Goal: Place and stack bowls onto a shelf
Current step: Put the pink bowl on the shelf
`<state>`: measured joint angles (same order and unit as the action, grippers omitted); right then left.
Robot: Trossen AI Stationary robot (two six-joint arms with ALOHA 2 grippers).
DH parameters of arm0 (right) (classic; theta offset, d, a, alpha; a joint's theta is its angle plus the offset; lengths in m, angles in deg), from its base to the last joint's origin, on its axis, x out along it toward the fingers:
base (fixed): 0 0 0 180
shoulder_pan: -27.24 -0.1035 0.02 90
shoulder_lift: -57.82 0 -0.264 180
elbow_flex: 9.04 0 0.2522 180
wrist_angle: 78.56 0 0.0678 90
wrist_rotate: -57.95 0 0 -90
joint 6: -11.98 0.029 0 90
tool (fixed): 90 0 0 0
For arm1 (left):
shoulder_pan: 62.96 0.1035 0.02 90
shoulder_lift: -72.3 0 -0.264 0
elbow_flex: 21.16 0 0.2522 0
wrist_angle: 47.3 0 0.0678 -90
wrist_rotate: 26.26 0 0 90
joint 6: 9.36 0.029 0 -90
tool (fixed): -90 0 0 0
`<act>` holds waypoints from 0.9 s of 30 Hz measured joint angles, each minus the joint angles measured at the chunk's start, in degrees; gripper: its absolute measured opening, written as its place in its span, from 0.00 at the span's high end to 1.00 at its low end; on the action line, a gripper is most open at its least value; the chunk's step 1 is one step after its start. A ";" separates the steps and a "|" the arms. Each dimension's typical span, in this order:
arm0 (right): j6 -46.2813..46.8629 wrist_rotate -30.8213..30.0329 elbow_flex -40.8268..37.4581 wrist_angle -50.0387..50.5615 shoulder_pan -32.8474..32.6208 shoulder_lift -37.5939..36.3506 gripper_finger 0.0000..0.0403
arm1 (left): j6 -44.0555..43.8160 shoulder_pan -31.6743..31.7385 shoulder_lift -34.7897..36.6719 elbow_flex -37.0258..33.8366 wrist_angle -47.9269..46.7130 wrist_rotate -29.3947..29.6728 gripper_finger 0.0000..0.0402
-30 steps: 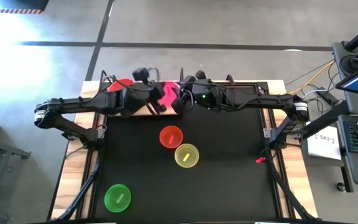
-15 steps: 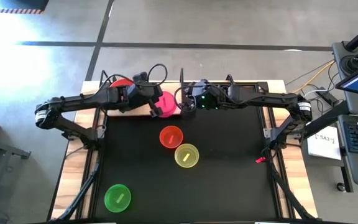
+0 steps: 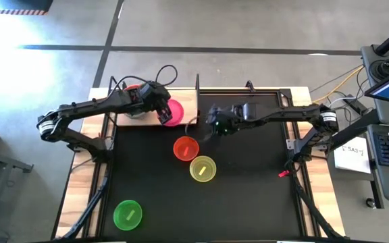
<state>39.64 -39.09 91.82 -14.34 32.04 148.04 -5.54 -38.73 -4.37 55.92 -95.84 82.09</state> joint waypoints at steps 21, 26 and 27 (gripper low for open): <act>16.25 1.06 -10.27 -6.69 -8.57 1.09 0.42 | 0.24 10.05 -8.59 -6.81 15.86 -11.60 1.00; 17.79 1.04 -12.60 -7.66 -8.90 1.09 0.42 | 1.16 11.44 -11.48 -6.80 19.41 -11.58 1.00; 17.81 1.04 -12.96 -7.77 -8.95 1.09 0.42 | 1.18 11.90 -11.91 -6.78 19.97 -11.57 1.00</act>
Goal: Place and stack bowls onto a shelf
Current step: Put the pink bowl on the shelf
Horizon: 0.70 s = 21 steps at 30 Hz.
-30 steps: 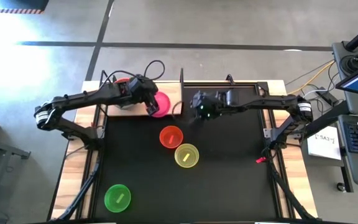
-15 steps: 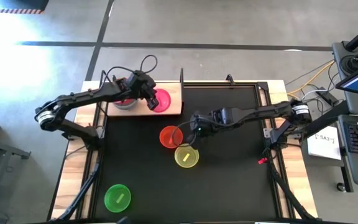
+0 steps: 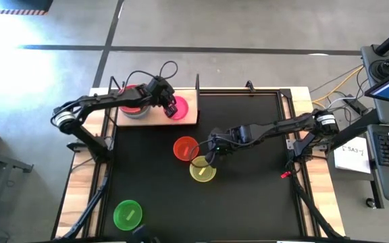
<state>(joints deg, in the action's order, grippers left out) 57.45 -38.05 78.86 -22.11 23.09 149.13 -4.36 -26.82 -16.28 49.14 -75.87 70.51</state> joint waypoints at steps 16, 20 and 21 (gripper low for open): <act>-0.03 0.40 -3.27 -5.45 -0.24 0.00 0.42 | 0.15 3.15 -3.54 0.01 0.83 0.19 0.97; -0.02 1.61 -3.40 -5.56 -0.24 0.00 0.42 | 0.28 3.15 -3.33 0.01 0.83 0.22 0.91; -0.07 1.86 -3.42 -5.57 -0.24 0.00 0.42 | 0.28 3.15 -3.12 0.01 0.81 0.25 0.89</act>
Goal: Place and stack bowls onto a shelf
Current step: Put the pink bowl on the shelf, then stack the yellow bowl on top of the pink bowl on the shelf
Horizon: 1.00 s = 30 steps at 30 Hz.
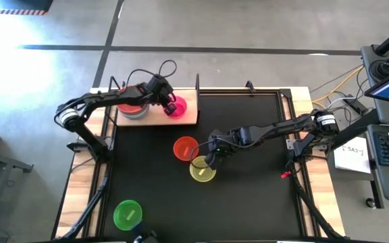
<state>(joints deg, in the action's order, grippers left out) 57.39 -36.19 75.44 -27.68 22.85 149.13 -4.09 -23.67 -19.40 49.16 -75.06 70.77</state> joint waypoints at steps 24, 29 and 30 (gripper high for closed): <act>12.63 2.67 -4.58 -2.35 -3.15 0.56 0.42 | -3.34 -2.16 14.14 0.00 0.41 -16.28 0.75; 13.73 2.66 -6.39 -6.54 -4.28 3.34 0.43 | -4.84 -5.43 18.83 0.00 1.53 -19.71 0.75; 13.67 2.65 -6.54 -7.08 -4.41 3.92 0.44 | -4.84 -6.14 19.71 0.00 1.61 -19.72 0.75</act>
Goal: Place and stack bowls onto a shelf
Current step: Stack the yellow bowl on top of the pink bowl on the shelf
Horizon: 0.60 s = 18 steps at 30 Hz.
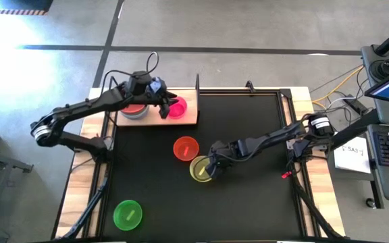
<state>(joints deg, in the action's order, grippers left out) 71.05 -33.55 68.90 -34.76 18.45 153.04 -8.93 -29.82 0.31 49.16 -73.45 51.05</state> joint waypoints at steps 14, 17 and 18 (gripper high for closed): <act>-4.34 -1.29 0.09 -2.12 -0.10 4.48 0.73 | -3.07 -4.78 6.85 0.00 -0.99 -0.04 0.75; -6.18 -1.58 0.11 -2.18 -0.10 4.39 0.87 | -3.69 -5.34 6.80 0.00 -1.36 0.07 0.75; -6.56 -1.55 0.11 -2.21 -0.10 4.39 0.92 | -3.94 -5.53 6.65 0.00 -1.55 0.05 0.75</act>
<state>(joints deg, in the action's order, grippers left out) 64.50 -35.10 69.01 -36.97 18.35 157.43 -12.87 -35.35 6.96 49.16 -75.00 51.10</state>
